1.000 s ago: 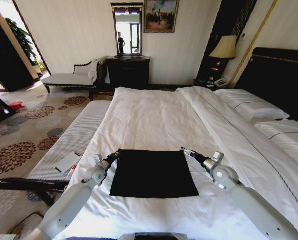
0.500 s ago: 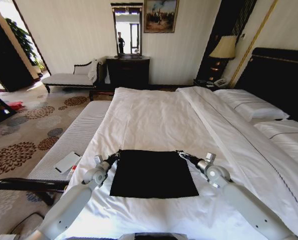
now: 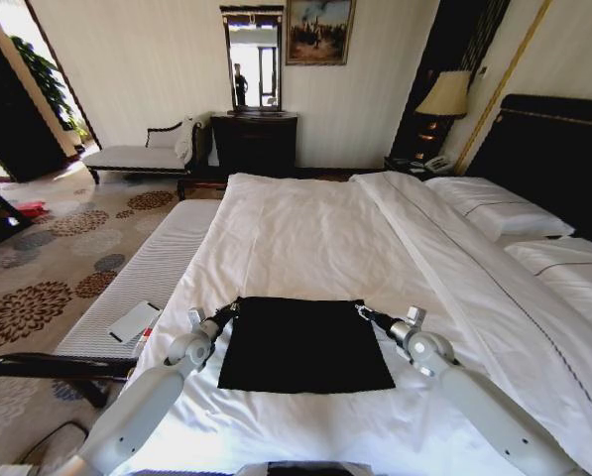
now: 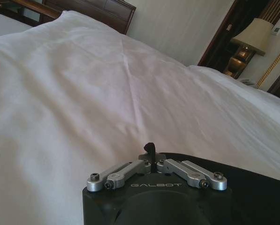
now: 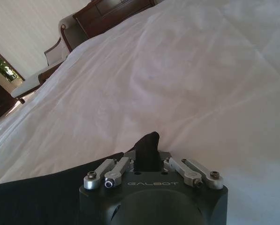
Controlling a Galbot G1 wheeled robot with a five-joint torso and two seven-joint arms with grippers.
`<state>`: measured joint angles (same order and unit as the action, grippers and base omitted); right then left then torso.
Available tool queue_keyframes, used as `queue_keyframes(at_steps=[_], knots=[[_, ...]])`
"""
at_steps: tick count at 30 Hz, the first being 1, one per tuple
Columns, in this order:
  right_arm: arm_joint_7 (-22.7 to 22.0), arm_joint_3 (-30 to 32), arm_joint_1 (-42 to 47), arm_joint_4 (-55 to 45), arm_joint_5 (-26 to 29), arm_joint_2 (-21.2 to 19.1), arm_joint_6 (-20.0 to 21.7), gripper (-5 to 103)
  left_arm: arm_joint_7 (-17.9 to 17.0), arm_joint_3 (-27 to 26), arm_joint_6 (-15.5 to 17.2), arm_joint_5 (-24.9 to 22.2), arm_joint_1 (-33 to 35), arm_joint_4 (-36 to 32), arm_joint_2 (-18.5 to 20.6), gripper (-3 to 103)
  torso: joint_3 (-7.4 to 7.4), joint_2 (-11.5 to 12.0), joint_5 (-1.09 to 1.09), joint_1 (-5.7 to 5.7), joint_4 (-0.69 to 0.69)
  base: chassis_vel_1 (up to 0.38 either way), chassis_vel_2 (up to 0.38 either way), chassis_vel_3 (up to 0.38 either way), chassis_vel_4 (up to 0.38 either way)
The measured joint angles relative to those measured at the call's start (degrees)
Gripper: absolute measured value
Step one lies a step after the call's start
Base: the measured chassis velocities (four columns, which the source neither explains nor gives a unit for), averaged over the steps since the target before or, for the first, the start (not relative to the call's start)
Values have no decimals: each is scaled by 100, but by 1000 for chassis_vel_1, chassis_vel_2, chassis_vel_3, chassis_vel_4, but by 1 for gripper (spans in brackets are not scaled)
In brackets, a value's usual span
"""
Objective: Fold the clothes on the bed.
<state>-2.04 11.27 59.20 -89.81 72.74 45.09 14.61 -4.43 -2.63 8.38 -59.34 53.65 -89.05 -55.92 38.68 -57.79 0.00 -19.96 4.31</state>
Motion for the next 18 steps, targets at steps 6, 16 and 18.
queue_keyframes(at_steps=[6,16,18], knots=[[-22,-17,-20,0,-3,25,-66,3,-16,0,3,-8,-34,-2,0,0,0,0,0,0,0,0,0,0,0],[-83,299,142,-333,53,88,-199,1,-141,-42,0,-60,-56,-233,26,0,0,0,0,0,0,0,0,0,0],[-109,449,210,-465,85,78,-225,1,-183,-67,-14,-80,-39,-336,57,0,0,0,0,0,-1,0,0,0,0]])
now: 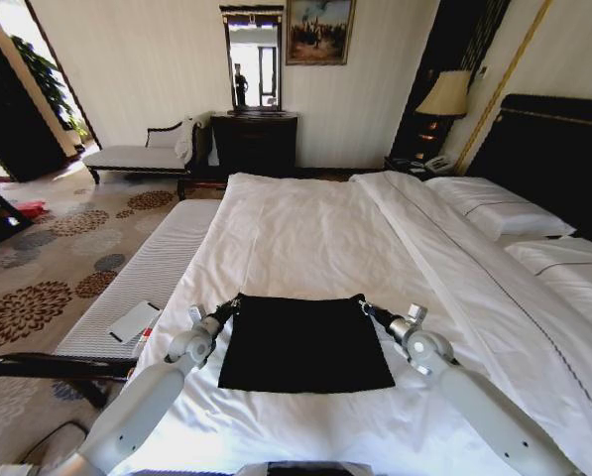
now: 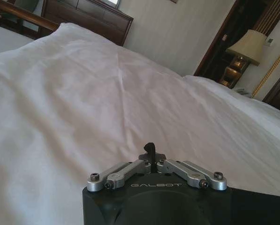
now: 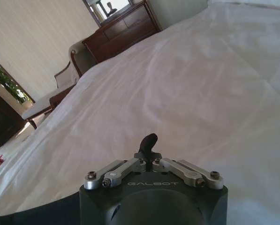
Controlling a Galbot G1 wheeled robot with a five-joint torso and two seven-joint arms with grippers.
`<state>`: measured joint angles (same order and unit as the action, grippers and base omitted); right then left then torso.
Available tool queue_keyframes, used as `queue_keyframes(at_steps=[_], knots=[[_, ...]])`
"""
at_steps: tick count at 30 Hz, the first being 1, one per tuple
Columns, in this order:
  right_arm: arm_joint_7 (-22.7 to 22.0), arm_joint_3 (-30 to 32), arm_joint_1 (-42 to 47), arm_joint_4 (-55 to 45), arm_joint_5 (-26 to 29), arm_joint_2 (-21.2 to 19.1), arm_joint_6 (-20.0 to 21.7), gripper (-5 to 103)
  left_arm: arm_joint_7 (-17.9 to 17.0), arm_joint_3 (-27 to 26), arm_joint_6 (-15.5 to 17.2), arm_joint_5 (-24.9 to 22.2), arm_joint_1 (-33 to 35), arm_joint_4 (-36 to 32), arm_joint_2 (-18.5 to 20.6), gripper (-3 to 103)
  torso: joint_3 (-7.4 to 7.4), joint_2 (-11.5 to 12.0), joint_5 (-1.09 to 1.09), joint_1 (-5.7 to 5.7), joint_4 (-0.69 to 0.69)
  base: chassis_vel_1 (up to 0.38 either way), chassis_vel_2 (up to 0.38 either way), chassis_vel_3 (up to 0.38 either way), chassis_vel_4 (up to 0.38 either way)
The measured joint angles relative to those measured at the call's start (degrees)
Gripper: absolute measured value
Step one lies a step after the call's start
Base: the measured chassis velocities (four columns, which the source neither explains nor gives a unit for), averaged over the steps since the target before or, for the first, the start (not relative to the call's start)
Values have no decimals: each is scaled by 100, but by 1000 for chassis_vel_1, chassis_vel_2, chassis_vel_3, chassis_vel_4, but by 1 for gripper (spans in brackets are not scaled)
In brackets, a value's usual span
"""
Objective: Fold the clothes on the bed.
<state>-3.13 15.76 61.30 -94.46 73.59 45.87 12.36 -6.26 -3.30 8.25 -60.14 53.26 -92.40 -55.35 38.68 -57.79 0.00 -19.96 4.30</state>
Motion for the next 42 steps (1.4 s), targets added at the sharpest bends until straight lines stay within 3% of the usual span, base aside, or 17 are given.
queue_keyframes(at_steps=[11,16,29,33,42], knots=[[-95,979,578,-815,120,-132,-68,1,-306,-296,-23,-312,173,-1032,346,0,0,0,0,0,1,0,0,0,0],[-235,1639,974,-1458,405,-223,-66,1,-465,-612,-35,-509,440,-1908,716,0,-1,0,1,0,0,0,0,0,0],[-381,2981,1975,-2753,710,-254,-13,1,-605,-1468,-39,-774,1058,-3149,1227,0,-1,0,1,0,1,0,0,0,0],[-395,3751,2761,-3397,845,-138,29,1,-617,-2043,-28,-912,1632,-3767,1302,0,-1,0,0,0,2,0,0,0,0],[-484,4611,3896,-4252,922,99,99,1,-427,-3261,-23,-863,3268,-4573,1105,0,-1,-1,1,2,0,0,0,0,0]])
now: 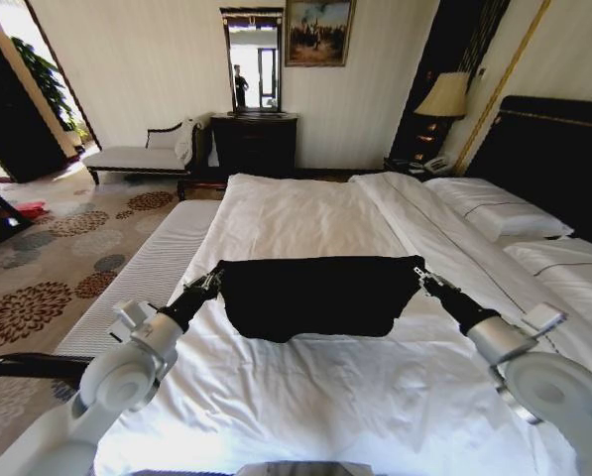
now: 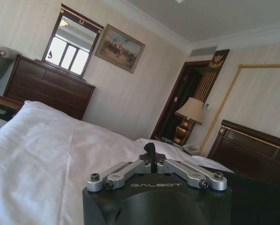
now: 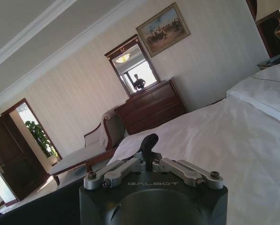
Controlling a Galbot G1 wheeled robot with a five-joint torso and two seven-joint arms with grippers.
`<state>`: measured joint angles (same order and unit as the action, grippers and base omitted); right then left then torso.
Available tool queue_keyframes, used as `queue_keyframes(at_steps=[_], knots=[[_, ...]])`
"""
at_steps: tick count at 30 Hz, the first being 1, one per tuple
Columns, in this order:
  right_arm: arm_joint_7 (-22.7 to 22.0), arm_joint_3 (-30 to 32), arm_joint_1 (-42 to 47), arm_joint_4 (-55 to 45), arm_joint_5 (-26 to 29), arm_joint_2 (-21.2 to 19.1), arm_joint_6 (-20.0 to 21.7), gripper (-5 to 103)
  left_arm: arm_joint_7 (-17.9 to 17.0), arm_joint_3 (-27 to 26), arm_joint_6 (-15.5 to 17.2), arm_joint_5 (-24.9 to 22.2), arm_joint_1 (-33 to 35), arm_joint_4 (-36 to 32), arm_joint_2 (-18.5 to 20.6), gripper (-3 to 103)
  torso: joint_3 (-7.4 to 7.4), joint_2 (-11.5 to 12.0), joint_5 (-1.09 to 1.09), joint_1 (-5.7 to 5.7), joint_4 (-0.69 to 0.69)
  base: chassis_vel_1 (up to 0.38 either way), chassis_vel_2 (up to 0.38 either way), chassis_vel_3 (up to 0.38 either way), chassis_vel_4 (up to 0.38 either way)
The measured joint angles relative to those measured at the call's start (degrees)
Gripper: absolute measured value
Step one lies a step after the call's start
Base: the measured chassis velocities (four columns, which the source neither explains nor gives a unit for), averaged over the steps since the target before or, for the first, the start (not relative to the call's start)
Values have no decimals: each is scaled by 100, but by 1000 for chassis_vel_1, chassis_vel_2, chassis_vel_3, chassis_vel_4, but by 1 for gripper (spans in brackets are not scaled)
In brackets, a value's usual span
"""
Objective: Fold the clothes on the bed.
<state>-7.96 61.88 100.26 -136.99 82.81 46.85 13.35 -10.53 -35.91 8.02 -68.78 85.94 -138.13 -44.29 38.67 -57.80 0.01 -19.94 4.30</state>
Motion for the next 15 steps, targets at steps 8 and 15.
queue_keyframes(at_steps=[8,15], knots=[[-298,532,382,-644,252,56,157,1,-16,-903,0,-177,850,-528,-243,0,0,0,0,0,0,0,0,0,0],[-366,825,901,-682,261,408,257,1,2,-1383,-22,-170,1822,-561,-643,0,0,0,-1,0,0,0,0,0,0]])
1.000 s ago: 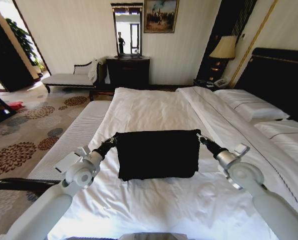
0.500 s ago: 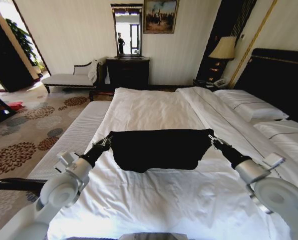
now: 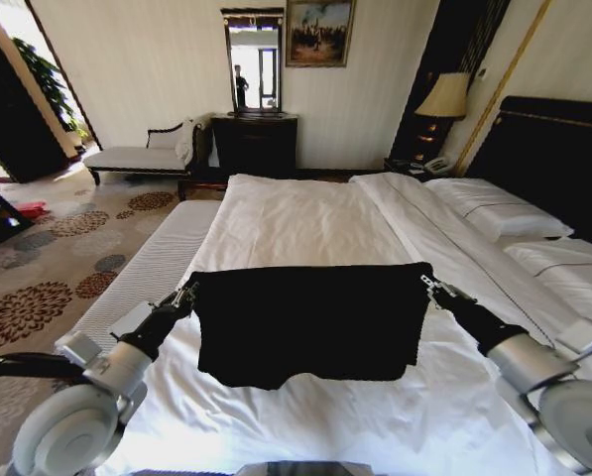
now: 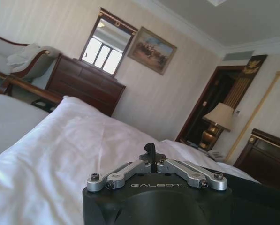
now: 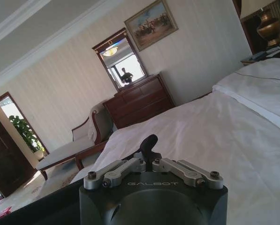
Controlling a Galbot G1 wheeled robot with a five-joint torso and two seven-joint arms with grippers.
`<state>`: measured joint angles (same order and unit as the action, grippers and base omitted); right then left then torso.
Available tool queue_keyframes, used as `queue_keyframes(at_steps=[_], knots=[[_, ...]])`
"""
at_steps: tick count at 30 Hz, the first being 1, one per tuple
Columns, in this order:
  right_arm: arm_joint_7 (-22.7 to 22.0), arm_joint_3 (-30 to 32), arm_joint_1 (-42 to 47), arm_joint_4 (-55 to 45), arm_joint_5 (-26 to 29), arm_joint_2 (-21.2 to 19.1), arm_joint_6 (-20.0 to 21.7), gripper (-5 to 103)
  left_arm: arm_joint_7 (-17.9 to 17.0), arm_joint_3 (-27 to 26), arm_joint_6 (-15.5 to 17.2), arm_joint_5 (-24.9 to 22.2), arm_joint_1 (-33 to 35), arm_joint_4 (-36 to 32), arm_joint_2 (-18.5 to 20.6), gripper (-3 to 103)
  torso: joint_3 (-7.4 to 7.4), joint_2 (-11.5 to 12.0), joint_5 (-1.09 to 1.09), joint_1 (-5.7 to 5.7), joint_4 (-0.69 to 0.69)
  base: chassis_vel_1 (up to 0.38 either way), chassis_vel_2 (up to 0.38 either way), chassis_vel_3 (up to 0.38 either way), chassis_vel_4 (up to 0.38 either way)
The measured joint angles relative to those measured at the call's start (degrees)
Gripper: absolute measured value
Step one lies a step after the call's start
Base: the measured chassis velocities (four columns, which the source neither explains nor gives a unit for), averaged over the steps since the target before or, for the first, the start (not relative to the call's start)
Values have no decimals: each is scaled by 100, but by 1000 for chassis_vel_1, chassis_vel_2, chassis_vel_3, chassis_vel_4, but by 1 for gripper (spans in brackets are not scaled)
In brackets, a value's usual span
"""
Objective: Fold the clothes on the bed.
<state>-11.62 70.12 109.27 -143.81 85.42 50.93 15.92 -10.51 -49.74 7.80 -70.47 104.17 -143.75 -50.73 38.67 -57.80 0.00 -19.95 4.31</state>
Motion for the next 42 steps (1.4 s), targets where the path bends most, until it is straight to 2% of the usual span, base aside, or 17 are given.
queue_keyframes(at_steps=[3,6,9,10,15,16,21,22,25,27,28,30,32,34,36,37,42], knots=[[-45,-6,111,8,-22,111,30,1,8,-84,-21,4,289,8,-72,0,0,0,0,0,1,0,0,0,0],[-138,-131,7,22,-33,87,50,1,-58,34,-30,54,223,21,-61,0,0,0,0,1,0,0,0,0,0],[-339,-574,-399,38,-35,-65,62,1,-384,594,-15,136,-451,34,68,0,0,0,1,0,-1,0,0,0,0],[-339,-574,-399,38,-35,-65,62,1,-384,594,-15,136,-451,34,68,0,0,0,1,0,-1,0,0,0,0],[-483,-1702,-1414,432,-141,-321,53,1,-716,1756,69,124,-1828,322,375,0,2,1,-1,-2,2,0,0,0,0],[-483,-1702,-1414,432,-141,-321,53,1,-716,1756,69,124,-1828,322,375,0,2,1,-1,-2,2,0,0,0,0],[-405,-2736,-2344,1424,-342,-587,-30,1,-715,2466,109,21,-2821,1246,581,0,2,1,1,-3,-1,0,0,0,0],[-405,-2736,-2344,1424,-342,-587,-30,1,-715,2466,109,21,-2821,1246,581,0,2,1,1,-3,-1,0,0,0,0],[-313,-3258,-2788,2013,-425,-658,-73,1,-684,2863,112,3,-3494,1932,574,0,2,1,0,-2,0,0,0,0,0],[-259,-3594,-3109,2464,-496,-665,-108,1,-654,3278,112,13,-4033,2467,471,0,2,1,0,-3,1,0,0,0,0],[-259,-3594,-3109,2464,-496,-665,-108,1,-654,3278,112,13,-4033,2467,471,0,2,1,0,-3,1,0,0,0,0],[-222,-3852,-3370,2801,-539,-663,-133,1,-612,3638,108,62,-4401,2880,350,0,2,2,-1,-3,2,0,0,0,0],[-168,-4206,-3786,3206,-594,-652,-173,1,-520,4125,91,193,-4881,3489,105,0,2,2,-1,-3,0,0,0,0,0],[-145,-4313,-3922,3316,-600,-646,-180,1,-491,4234,86,233,-5002,3638,39,0,2,2,0,-3,1,0,0,0,0],[-83,-4628,-4342,3645,-639,-618,-232,1,-392,4554,56,380,-5402,4199,-218,0,2,2,-1,-3,1,0,0,0,0],[-83,-4628,-4342,3645,-639,-618,-232,1,-392,4554,56,380,-5402,4199,-218,0,2,2,-1,-3,1,0,0,0,0],[32,-5238,-5098,4317,-686,-529,-329,1,-271,4869,25,552,-5984,5091,-712,0,2,2,1,-2,0,0,0,0,0]])
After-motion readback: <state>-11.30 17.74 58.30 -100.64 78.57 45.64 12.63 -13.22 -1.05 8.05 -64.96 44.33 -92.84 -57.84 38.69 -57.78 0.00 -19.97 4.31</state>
